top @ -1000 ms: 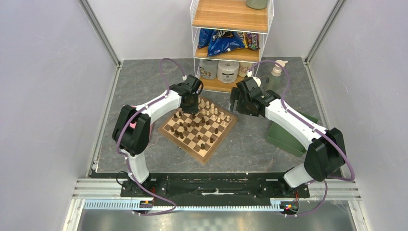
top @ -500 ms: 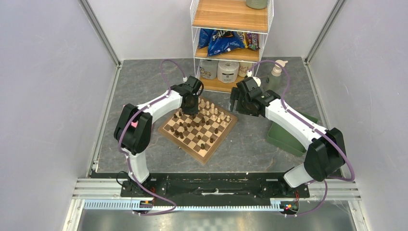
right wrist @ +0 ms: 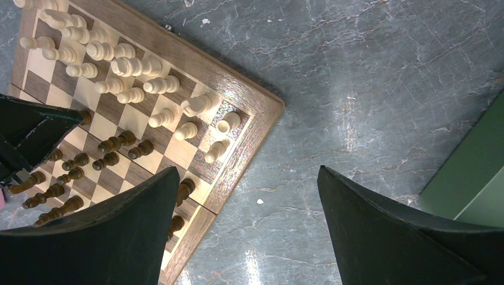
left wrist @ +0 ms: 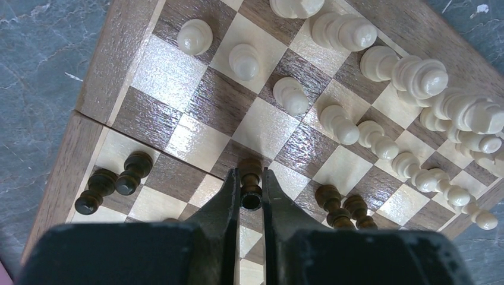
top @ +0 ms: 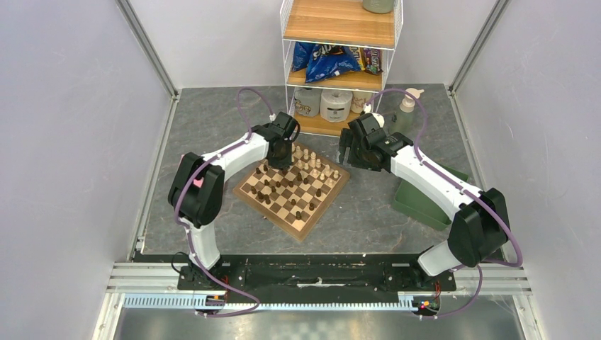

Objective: Set up the chess pieces on the board

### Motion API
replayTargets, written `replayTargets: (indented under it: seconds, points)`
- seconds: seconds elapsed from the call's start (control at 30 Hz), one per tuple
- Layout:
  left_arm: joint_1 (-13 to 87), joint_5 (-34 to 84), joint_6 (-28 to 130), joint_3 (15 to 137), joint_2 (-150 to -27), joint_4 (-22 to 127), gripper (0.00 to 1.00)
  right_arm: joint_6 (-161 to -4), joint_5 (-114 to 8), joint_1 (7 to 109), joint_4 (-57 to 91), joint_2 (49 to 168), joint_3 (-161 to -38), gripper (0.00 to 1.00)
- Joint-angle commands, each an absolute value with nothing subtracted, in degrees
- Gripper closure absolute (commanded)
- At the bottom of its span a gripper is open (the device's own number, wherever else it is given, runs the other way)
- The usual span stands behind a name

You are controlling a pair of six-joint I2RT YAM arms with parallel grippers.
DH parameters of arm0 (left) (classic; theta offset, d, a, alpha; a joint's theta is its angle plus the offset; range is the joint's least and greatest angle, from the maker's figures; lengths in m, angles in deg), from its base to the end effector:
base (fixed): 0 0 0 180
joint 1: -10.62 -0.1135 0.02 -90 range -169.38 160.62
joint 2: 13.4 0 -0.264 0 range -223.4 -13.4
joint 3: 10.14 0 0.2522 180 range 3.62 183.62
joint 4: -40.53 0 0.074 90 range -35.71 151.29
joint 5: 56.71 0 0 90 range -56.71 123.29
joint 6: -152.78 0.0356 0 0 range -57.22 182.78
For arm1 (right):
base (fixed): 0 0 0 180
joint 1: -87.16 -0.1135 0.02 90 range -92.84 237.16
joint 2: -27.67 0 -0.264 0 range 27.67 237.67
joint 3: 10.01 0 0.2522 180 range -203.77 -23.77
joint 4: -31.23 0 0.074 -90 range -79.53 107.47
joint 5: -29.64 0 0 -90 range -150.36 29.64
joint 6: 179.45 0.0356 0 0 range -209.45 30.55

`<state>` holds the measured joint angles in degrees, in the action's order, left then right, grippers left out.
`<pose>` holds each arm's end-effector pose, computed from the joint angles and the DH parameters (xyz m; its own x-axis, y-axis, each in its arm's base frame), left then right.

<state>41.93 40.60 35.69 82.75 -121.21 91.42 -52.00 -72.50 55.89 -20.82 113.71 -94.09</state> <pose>0.3349 -0.1984 0.2002 -0.9083 0.0238 -0.4177 0.0643 0.9944 -0.0833 0.2755 0.1585 0.2802 -0.7934 0.2137 -0.5700 0.1015 0.9697 0.2222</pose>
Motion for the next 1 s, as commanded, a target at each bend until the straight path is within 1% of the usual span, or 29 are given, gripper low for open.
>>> replayTargets:
  seconds: [0.0, 0.37, 0.47, 0.63, 0.8, 0.97]
  points:
    - [41.9, 41.4, 34.9, 84.0, -116.1, 91.5, 0.9, -52.5, -73.6, 56.1, -20.6, 112.7, -96.2, 0.05]
    - [40.2, 46.8, 35.6, 81.8, -103.4, 97.4, 0.93, -51.9, -72.6, 56.0, -20.6, 112.6, -96.2, 0.06]
    - [38.3, 46.9, 35.7, 78.5, -98.7, 98.0, 0.93, -51.7, -72.5, 56.0, -20.6, 112.2, -96.0, 0.05]
    - [32.3, 45.6, 36.2, 70.2, -93.2, 98.3, 0.93, -51.5, -72.0, 56.0, -20.6, 112.2, -96.0, 0.06]
    - [26.4, 43.1, 37.0, 63.4, -90.5, 96.5, 0.93, -51.3, -71.9, 56.0, -20.5, 112.2, -95.9, 0.06]
    - [25.9, 42.1, 37.3, 61.4, -92.2, 95.3, 0.94, -51.2, -71.5, 56.0, -20.5, 112.4, -96.3, 0.05]
